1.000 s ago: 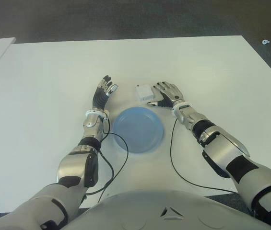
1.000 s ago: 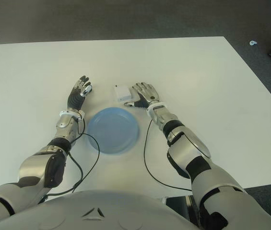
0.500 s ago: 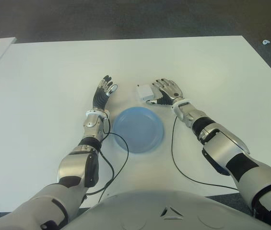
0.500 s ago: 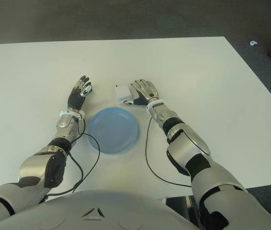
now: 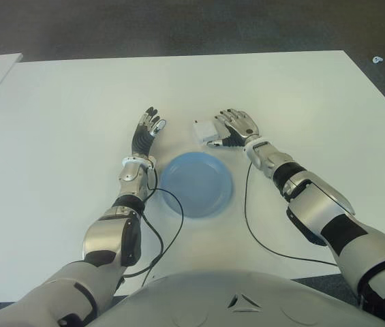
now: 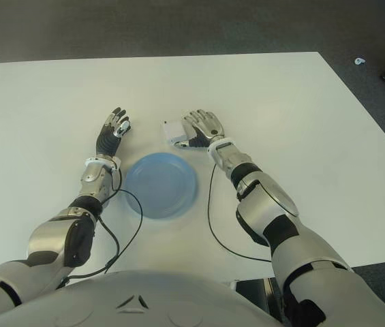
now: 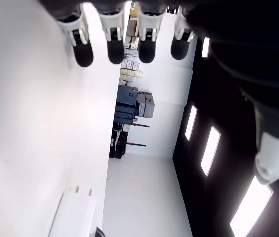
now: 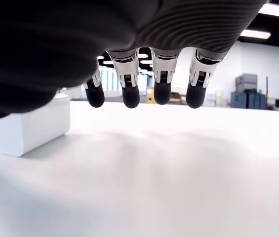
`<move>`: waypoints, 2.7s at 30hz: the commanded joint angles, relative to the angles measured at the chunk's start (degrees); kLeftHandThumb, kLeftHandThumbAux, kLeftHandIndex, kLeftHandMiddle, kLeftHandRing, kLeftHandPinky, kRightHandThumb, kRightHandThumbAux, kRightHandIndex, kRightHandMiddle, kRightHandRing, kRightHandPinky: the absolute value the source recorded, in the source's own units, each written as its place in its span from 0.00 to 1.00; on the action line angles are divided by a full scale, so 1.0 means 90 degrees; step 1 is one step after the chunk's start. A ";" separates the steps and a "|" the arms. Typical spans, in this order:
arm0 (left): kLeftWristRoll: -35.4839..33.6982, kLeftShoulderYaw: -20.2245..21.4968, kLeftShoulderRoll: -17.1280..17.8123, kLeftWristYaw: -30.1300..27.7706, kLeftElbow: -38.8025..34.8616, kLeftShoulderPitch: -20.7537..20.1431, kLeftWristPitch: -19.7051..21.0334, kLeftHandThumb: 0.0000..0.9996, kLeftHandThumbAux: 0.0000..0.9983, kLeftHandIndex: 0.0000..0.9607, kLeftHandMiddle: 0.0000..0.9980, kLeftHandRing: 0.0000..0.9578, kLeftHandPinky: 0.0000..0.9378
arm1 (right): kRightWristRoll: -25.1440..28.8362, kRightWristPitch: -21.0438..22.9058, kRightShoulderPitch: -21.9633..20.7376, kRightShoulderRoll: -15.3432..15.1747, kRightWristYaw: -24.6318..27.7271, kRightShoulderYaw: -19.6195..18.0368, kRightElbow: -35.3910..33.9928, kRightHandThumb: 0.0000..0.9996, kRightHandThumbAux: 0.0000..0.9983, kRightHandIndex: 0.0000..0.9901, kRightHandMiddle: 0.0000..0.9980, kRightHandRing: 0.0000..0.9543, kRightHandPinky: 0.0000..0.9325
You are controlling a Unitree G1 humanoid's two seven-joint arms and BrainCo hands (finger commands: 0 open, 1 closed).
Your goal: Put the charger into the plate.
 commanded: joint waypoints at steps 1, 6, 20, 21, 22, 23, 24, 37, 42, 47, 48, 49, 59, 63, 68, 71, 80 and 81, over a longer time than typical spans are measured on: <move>-0.0001 0.0001 -0.0055 -0.0076 0.0111 0.0166 0.0160 0.00 0.59 0.02 0.08 0.09 0.13 | -0.0124 0.0027 -0.0191 0.0048 0.0106 0.0098 0.0097 0.26 0.14 0.00 0.00 0.00 0.00; -0.0009 0.0023 -0.0057 -0.0131 0.0112 0.0169 0.0173 0.00 0.58 0.02 0.08 0.09 0.13 | -0.0157 0.0081 -0.0298 0.0078 0.0170 0.0151 0.0144 0.25 0.14 0.00 0.00 0.00 0.00; -0.0006 0.0042 -0.0083 -0.0186 0.0091 0.0197 0.0117 0.01 0.56 0.02 0.09 0.10 0.14 | -0.0202 0.0150 -0.0457 0.0136 0.0308 0.0136 0.0215 0.27 0.15 0.00 0.00 0.00 0.00; -0.0004 0.0041 -0.0086 -0.0185 0.0089 0.0201 0.0108 0.01 0.56 0.02 0.09 0.10 0.14 | -0.0202 0.0152 -0.0464 0.0140 0.0313 0.0137 0.0219 0.27 0.15 0.00 0.00 0.00 0.00; -0.0003 0.0041 -0.0087 -0.0185 0.0089 0.0202 0.0104 0.02 0.56 0.02 0.09 0.10 0.14 | -0.0204 0.0155 -0.0471 0.0146 0.0319 0.0138 0.0222 0.27 0.15 0.00 0.00 0.00 0.00; -0.0002 0.0040 -0.0087 -0.0185 0.0089 0.0202 0.0102 0.02 0.56 0.02 0.09 0.10 0.14 | -0.0205 0.0157 -0.0476 0.0149 0.0322 0.0140 0.0225 0.27 0.15 0.00 0.00 0.00 0.00; -0.0002 0.0041 -0.0087 -0.0186 0.0090 0.0202 0.0101 0.02 0.56 0.02 0.09 0.10 0.14 | -0.0205 0.0158 -0.0479 0.0151 0.0323 0.0140 0.0227 0.27 0.15 0.00 0.00 0.00 0.00; 0.0021 0.0013 -0.0084 -0.0202 0.0061 0.0228 0.0140 0.02 0.55 0.03 0.10 0.11 0.14 | -0.0261 0.0172 -0.0558 0.0223 0.0363 0.0204 0.0280 0.26 0.15 0.00 0.00 0.00 0.00; 0.0023 0.0010 -0.0084 -0.0218 0.0056 0.0234 0.0159 0.02 0.55 0.03 0.11 0.11 0.14 | -0.0282 0.0122 -0.0583 0.0230 0.0401 0.0255 0.0298 0.26 0.16 0.00 0.00 0.00 0.00; 0.0019 0.0009 -0.0086 -0.0229 0.0045 0.0243 0.0167 0.01 0.55 0.04 0.12 0.12 0.15 | -0.0296 0.0095 -0.0603 0.0257 0.0445 0.0297 0.0330 0.25 0.16 0.00 0.00 0.00 0.00; 0.0018 0.0009 -0.0086 -0.0233 0.0041 0.0246 0.0167 0.01 0.55 0.04 0.12 0.12 0.15 | -0.0302 0.0091 -0.0602 0.0263 0.0449 0.0309 0.0341 0.25 0.16 0.00 0.00 0.00 0.00; 0.0017 0.0008 -0.0086 -0.0236 0.0038 0.0249 0.0166 0.01 0.55 0.04 0.12 0.12 0.15 | -0.0306 0.0089 -0.0602 0.0267 0.0451 0.0319 0.0348 0.25 0.15 0.00 0.00 0.00 0.00; -0.0002 0.0018 -0.0092 -0.0309 -0.0013 0.0287 0.0139 0.01 0.54 0.04 0.12 0.12 0.15 | -0.0346 0.0051 -0.0576 0.0302 0.0469 0.0398 0.0397 0.25 0.13 0.00 0.00 0.00 0.00; 0.0000 0.0016 -0.0093 -0.0319 -0.0029 0.0296 0.0131 0.02 0.53 0.04 0.12 0.13 0.15 | -0.0351 0.0041 -0.0549 0.0327 0.0470 0.0408 0.0416 0.25 0.13 0.00 0.00 0.00 0.00; 0.0003 0.0014 -0.0092 -0.0326 -0.0039 0.0300 0.0125 0.03 0.53 0.05 0.12 0.13 0.16 | -0.0351 0.0023 -0.0511 0.0354 0.0470 0.0409 0.0442 0.25 0.13 0.00 0.00 0.00 0.00; -0.0001 0.0013 -0.0094 -0.0336 -0.0059 0.0312 0.0121 0.03 0.53 0.05 0.13 0.13 0.16 | -0.0343 -0.0016 -0.0493 0.0358 0.0464 0.0403 0.0447 0.25 0.14 0.00 0.00 0.00 0.00; -0.0047 0.0032 -0.0126 -0.0394 -0.0151 0.0386 0.0062 0.03 0.53 0.04 0.13 0.13 0.16 | -0.0319 -0.0140 -0.0389 0.0385 0.0455 0.0385 0.0471 0.25 0.15 0.00 0.00 0.00 0.00; -0.0054 0.0035 -0.0129 -0.0405 -0.0160 0.0393 0.0059 0.02 0.53 0.04 0.13 0.13 0.16 | -0.0316 -0.0150 -0.0379 0.0389 0.0461 0.0382 0.0476 0.25 0.16 0.00 0.00 0.00 0.00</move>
